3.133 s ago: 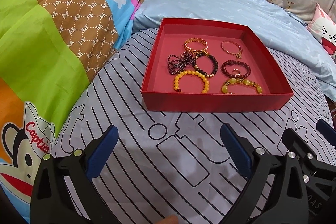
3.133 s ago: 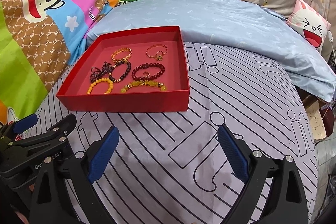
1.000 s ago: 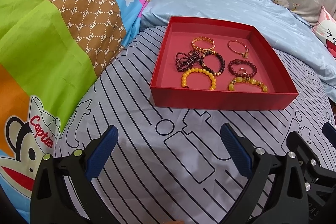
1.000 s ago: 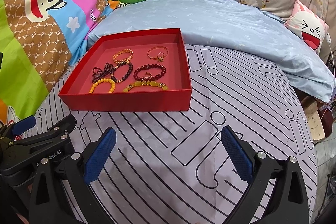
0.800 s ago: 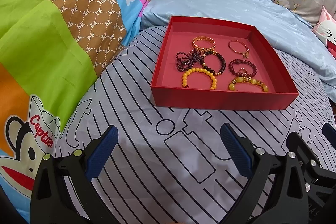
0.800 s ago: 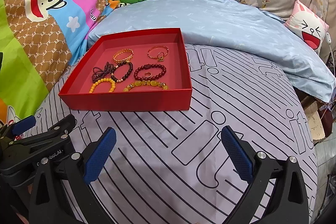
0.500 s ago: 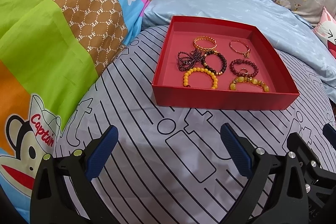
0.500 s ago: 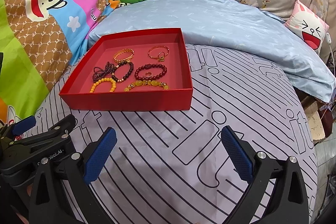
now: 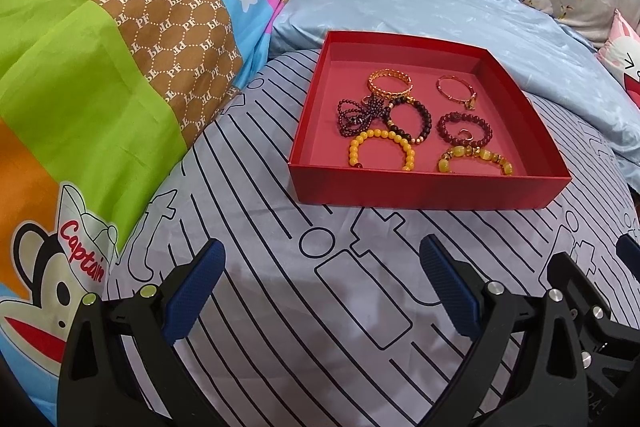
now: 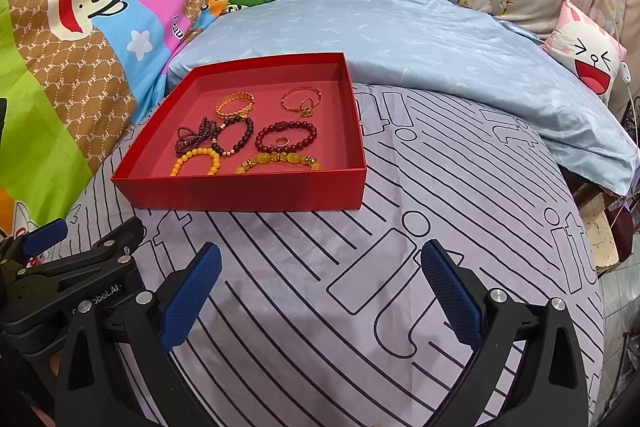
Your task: Organize jewelry
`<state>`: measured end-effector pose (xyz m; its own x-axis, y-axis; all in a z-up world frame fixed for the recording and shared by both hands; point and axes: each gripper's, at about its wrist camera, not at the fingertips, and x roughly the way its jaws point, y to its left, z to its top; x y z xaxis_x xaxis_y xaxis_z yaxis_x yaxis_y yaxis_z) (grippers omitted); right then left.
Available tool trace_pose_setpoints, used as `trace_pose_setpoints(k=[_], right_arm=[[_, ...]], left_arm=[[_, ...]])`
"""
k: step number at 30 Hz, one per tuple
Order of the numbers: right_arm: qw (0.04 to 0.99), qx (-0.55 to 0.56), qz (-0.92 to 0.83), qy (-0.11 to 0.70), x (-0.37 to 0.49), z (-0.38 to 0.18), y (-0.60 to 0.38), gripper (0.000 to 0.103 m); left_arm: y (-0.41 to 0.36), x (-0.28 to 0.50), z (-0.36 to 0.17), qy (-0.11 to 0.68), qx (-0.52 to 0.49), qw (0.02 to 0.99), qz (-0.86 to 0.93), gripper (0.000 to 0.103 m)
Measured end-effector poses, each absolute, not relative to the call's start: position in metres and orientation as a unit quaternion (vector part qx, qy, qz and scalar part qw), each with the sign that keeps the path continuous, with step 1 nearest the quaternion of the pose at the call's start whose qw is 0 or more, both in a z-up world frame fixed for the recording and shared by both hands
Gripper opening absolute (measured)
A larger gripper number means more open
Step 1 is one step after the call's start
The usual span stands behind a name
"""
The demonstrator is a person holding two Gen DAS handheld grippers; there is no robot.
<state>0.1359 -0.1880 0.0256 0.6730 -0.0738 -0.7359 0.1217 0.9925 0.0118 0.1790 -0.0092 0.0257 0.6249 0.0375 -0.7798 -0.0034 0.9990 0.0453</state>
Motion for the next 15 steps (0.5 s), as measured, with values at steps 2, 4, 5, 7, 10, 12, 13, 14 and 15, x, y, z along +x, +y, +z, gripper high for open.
trace_pose_setpoints(k=[2,4,5,7,10,12,13,14,15], right_arm=[[0.914,0.029,-0.053,0.401,0.1361,0.0257,-0.1879,0.097],[0.914,0.029,-0.054,0.400,0.1357,0.0254,-0.1877,0.097],[0.914,0.030,-0.054,0.401,0.1358,0.0253,-0.1878,0.097],[0.914,0.029,-0.054,0.401,0.1363,0.0257,-0.1879,0.097],[0.914,0.030,-0.054,0.401,0.1359,0.0254,-0.1875,0.097],[0.914,0.030,-0.054,0.401,0.1364,0.0258,-0.1879,0.097],[0.914,0.030,-0.054,0.401,0.1358,0.0257,-0.1875,0.097],[0.914,0.030,-0.053,0.401,0.1363,0.0259,-0.1879,0.097],[0.914,0.030,-0.054,0.401,0.1361,0.0258,-0.1877,0.097]], left_arm=[[-0.0089,0.1788,0.0257,0.432,0.019,0.901,0.011,0.093],[-0.0088,0.1791,0.0257,0.433,0.018,0.901,0.011,0.093],[-0.0088,0.1788,0.0259,0.433,0.018,0.901,0.011,0.093],[-0.0089,0.1788,0.0260,0.433,0.019,0.901,0.011,0.093],[-0.0087,0.1788,0.0262,0.433,0.018,0.901,0.011,0.093],[-0.0088,0.1787,0.0265,0.432,0.019,0.902,0.011,0.093],[-0.0088,0.1787,0.0266,0.432,0.019,0.902,0.011,0.093],[-0.0088,0.1789,0.0270,0.431,0.020,0.902,0.011,0.093],[-0.0085,0.1790,0.0263,0.430,0.021,0.902,0.011,0.093]])
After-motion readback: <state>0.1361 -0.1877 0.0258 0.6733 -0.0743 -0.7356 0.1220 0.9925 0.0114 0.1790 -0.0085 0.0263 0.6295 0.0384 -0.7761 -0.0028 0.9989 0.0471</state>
